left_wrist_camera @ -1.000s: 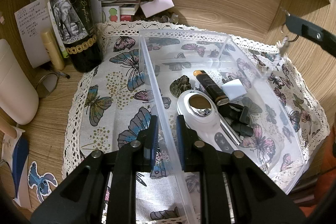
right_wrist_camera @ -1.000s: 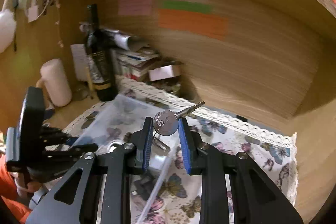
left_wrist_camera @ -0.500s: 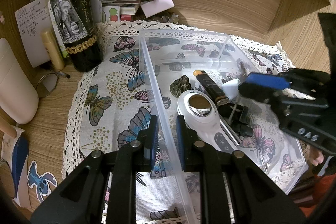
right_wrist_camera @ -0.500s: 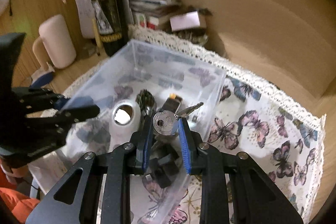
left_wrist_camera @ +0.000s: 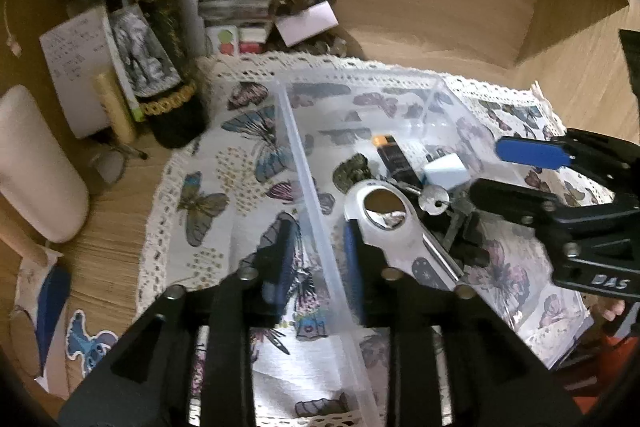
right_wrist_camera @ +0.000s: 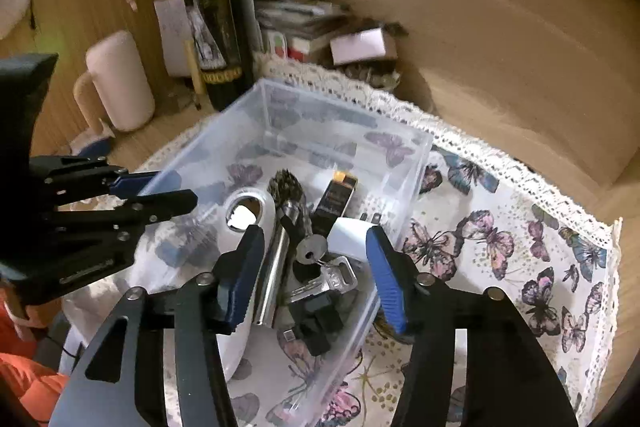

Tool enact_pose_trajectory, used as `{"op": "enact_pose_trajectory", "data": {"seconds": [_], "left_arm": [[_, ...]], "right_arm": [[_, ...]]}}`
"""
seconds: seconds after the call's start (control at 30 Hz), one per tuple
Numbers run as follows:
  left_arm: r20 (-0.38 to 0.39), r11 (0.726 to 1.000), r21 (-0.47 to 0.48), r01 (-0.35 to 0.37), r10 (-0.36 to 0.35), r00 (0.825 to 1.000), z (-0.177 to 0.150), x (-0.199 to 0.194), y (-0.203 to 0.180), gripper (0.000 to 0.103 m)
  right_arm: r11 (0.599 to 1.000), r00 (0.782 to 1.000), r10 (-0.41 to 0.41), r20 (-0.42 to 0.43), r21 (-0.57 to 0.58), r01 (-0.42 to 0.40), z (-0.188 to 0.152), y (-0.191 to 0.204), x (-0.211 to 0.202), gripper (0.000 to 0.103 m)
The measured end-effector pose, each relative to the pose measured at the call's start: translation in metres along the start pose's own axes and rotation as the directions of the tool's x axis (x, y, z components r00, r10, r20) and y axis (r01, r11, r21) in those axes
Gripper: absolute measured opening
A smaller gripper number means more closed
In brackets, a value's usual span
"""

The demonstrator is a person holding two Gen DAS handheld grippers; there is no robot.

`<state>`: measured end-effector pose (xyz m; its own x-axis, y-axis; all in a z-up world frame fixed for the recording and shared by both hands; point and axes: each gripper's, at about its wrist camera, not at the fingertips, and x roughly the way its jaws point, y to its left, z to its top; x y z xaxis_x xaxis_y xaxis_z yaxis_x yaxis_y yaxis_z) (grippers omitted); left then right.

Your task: Organize rigid objects

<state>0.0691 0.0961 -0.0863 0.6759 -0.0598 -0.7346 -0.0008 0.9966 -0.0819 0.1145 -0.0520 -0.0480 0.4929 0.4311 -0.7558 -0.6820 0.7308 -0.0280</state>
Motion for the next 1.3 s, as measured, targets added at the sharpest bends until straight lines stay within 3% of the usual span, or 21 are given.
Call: {"op": "enact_pose_trajectory", "data": {"seconds": [0.13, 0.2, 0.33, 0.43, 0.5, 0.57, 0.77, 0.87, 1.0, 1.13, 1.3], "left_arm": [[0.058, 1.0, -0.002, -0.024, 0.024, 0.998, 0.004, -0.017, -0.002, 0.048], [0.102, 0.999, 0.007, -0.034, 0.033, 0.994, 0.007, -0.029, -0.007, 0.06], [0.202, 0.999, 0.031, -0.039, 0.032, 0.979, 0.011, -0.056, -0.022, 0.072], [0.292, 0.998, 0.055, -0.04, 0.022, 0.956, 0.012, -0.078, -0.039, 0.085], [0.351, 0.997, 0.068, -0.039, 0.013, 0.936, 0.011, -0.092, -0.05, 0.091], [0.405, 0.996, 0.075, -0.038, 0.005, 0.914, 0.008, -0.106, -0.06, 0.096], [0.519, 0.994, 0.077, -0.073, 0.022, 0.855, -0.005, -0.133, -0.088, 0.101], [0.546, 0.994, 0.074, -0.075, 0.023, 0.838, -0.015, -0.141, -0.1, 0.102], [0.565, 0.994, 0.072, -0.08, 0.025, 0.825, -0.025, -0.146, -0.113, 0.102], [0.559, 0.997, 0.06, -0.044, 0.003, 0.829, -0.031, -0.149, -0.118, 0.102], [0.555, 1.0, 0.022, 0.0, -0.013, 0.832, -0.036, -0.152, -0.115, 0.103]], "right_arm": [[1.0, 0.998, -0.012, 0.069, 0.026, 0.01, 0.001, -0.005, -0.022, 0.063], [0.999, 0.992, -0.033, 0.12, 0.043, 0.028, 0.001, -0.009, -0.036, 0.072], [0.995, 0.972, -0.073, 0.225, 0.078, 0.057, -0.001, -0.014, -0.067, 0.084], [0.992, 0.949, -0.102, 0.298, 0.101, 0.075, -0.003, -0.017, -0.089, 0.089], [0.989, 0.93, -0.121, 0.347, 0.119, 0.085, -0.007, -0.017, -0.104, 0.101], [0.986, 0.906, -0.143, 0.398, 0.136, 0.096, -0.013, -0.016, -0.118, 0.103], [0.982, 0.864, -0.161, 0.477, 0.17, 0.089, -0.032, -0.022, -0.151, 0.103], [0.973, 0.843, -0.206, 0.496, 0.197, 0.122, -0.045, -0.026, -0.162, 0.103], [0.962, 0.818, -0.258, 0.515, 0.214, 0.169, -0.059, -0.027, -0.175, 0.103], [0.957, 0.797, -0.281, 0.535, 0.217, 0.192, -0.071, -0.027, -0.188, 0.103], [0.953, 0.796, -0.291, 0.531, 0.236, 0.191, -0.08, -0.03, -0.192, 0.103]]}}
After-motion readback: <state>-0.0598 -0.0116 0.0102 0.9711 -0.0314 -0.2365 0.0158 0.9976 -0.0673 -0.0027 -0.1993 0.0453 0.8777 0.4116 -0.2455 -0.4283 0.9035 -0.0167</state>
